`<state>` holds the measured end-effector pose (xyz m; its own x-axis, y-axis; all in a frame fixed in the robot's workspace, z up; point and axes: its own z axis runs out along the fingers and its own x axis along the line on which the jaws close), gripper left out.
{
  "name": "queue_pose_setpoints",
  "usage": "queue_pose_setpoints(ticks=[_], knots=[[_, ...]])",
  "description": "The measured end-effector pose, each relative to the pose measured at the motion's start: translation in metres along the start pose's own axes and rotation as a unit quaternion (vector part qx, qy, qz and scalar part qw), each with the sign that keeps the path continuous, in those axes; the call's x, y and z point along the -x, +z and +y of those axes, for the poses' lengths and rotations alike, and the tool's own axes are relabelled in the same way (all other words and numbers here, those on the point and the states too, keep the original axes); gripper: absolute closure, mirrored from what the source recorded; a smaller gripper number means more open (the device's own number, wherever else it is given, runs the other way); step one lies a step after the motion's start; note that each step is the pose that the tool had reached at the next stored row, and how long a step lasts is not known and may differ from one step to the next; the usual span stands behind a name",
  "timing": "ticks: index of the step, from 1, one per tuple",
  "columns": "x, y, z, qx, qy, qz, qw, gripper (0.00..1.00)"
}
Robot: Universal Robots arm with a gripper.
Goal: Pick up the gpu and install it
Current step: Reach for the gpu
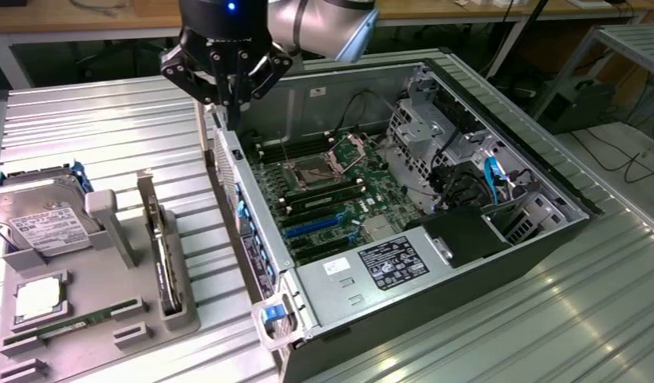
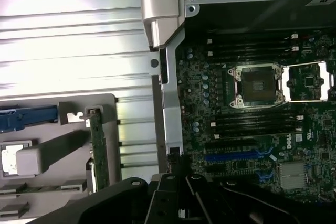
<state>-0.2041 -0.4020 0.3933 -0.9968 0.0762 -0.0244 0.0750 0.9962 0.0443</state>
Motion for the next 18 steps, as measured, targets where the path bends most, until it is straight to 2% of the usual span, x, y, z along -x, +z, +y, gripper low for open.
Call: queue_pose_setpoints(ticks=[9,18], knots=[[-0.026,-0.0009,-0.0076,0.0,0.0,0.0,1.0,0.89],[-0.047,-0.0023,-0.0281,0.0001,0.0,0.0,1.0,0.89]])
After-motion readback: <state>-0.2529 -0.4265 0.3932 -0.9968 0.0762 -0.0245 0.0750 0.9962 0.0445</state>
